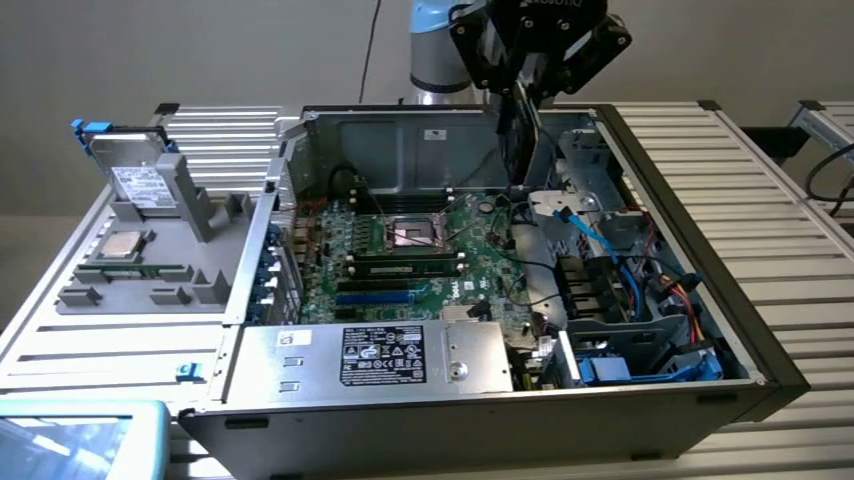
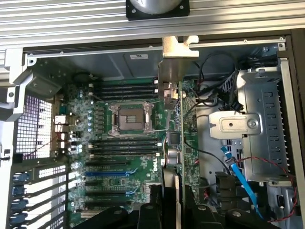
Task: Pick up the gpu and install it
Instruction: 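Pick up the gpu and move the gpu toward the slot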
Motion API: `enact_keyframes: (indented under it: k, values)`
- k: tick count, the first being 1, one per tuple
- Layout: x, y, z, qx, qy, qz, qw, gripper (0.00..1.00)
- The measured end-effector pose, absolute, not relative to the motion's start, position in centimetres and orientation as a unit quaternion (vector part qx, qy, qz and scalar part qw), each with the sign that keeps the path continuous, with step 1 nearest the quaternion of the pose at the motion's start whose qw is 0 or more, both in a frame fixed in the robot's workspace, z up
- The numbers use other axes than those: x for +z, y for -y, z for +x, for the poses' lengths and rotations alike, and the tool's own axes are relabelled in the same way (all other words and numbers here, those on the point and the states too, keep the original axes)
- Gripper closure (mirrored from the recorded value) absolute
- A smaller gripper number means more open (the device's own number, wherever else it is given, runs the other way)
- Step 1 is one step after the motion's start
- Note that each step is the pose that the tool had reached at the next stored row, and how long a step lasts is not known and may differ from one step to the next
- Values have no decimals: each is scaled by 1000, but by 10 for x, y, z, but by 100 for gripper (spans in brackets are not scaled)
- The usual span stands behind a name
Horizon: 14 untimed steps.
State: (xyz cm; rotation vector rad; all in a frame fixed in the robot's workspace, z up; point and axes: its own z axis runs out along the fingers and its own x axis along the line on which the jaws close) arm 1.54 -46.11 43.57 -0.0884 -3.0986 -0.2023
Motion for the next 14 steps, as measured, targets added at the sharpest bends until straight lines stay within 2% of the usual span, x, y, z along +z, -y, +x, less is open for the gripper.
enact_keyframes:
  k: [14]
  values:
    - [433, 460, 24, -71, 997, -28, 18, 71]
